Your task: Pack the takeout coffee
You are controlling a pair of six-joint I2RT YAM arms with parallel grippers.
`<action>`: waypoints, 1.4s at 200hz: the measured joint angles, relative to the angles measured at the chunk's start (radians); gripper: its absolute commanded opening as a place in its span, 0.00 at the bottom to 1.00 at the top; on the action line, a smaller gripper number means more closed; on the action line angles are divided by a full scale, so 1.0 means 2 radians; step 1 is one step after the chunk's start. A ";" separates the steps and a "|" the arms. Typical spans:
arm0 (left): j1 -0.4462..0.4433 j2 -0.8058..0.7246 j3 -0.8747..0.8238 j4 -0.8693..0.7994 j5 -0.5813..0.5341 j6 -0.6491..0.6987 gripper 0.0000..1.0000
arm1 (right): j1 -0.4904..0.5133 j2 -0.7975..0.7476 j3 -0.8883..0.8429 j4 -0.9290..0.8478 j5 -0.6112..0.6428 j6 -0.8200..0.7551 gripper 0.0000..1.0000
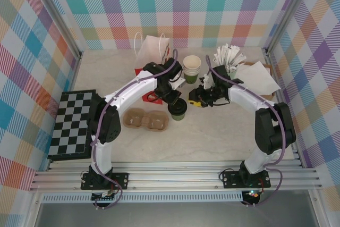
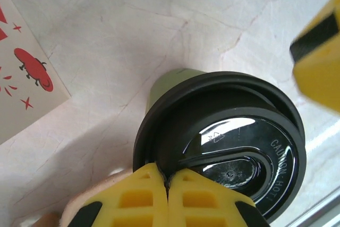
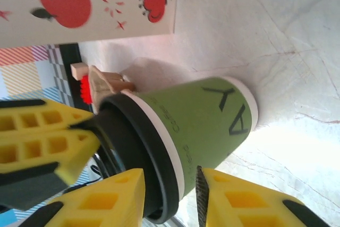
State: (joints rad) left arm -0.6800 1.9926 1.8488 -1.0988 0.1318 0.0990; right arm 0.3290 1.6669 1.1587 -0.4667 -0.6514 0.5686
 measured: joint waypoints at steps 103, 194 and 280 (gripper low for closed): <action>-0.006 0.022 0.025 -0.019 0.022 0.060 0.00 | -0.006 0.073 0.025 -0.003 -0.081 -0.004 0.42; -0.006 -0.018 -0.052 0.059 0.030 0.030 0.00 | -0.003 0.080 0.007 0.017 -0.091 -0.017 0.34; -0.004 -0.042 -0.072 0.062 -0.025 -0.077 0.00 | 0.003 0.040 0.010 0.044 -0.043 0.019 0.49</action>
State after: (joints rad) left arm -0.6884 1.9087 1.7058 -0.9752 0.0822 -0.0559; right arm 0.3355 1.7477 1.1790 -0.3779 -0.7380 0.6067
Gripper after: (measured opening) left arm 0.037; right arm 0.477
